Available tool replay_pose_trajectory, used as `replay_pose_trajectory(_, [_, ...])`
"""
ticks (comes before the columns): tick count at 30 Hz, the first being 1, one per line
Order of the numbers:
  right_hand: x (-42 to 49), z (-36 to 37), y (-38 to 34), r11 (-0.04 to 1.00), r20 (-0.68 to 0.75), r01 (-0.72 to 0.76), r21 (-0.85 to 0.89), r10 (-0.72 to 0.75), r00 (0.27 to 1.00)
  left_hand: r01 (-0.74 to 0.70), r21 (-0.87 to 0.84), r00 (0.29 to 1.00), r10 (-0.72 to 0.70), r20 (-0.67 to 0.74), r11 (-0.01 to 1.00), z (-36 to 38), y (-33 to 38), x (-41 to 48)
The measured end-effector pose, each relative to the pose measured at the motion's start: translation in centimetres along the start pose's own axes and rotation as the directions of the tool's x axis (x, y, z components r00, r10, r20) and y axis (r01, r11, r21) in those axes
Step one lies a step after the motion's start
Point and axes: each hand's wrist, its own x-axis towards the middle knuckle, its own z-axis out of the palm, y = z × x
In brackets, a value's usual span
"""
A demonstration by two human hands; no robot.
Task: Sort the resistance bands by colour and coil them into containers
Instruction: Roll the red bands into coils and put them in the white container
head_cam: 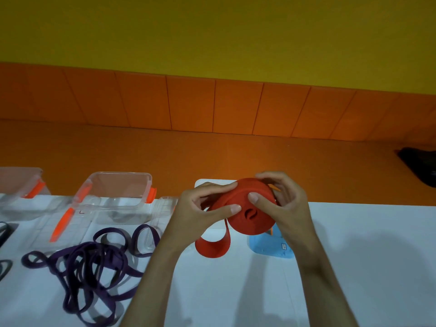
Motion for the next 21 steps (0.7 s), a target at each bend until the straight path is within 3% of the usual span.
replay_pose_trajectory(5, [0.2,-0.4,0.3,0.996,0.144,-0.061,-0.065,0.070,0.987,0.027,0.002,0.999,-0.027,-0.034,1.000,-0.1,-0.4,-0.5])
replay_pose_trajectory(8, [0.1,-0.5,0.4,0.996,0.073,-0.023,-0.089,0.030,0.997,0.024,-0.002,0.998,-0.024,-0.062,1.000,0.3,-0.6,-0.6])
replay_pose_trajectory(12, [-0.2,-0.5,0.7,1.000,-0.035,-0.017,0.001,0.017,0.999,0.050,0.037,0.998,-0.052,0.038,0.998,0.3,-0.6,-0.5])
replay_pose_trajectory(18, [-0.5,-1.7,0.6,0.996,0.139,-0.059,-0.066,0.068,0.988,0.065,0.003,0.998,-0.065,-0.017,0.998,0.5,-0.7,-0.6])
replay_pose_trajectory(21, [-0.6,-1.7,0.2,0.997,0.107,-0.034,-0.068,0.041,0.993,0.063,0.016,0.995,-0.061,-0.079,0.998,1.2,-1.0,-0.8])
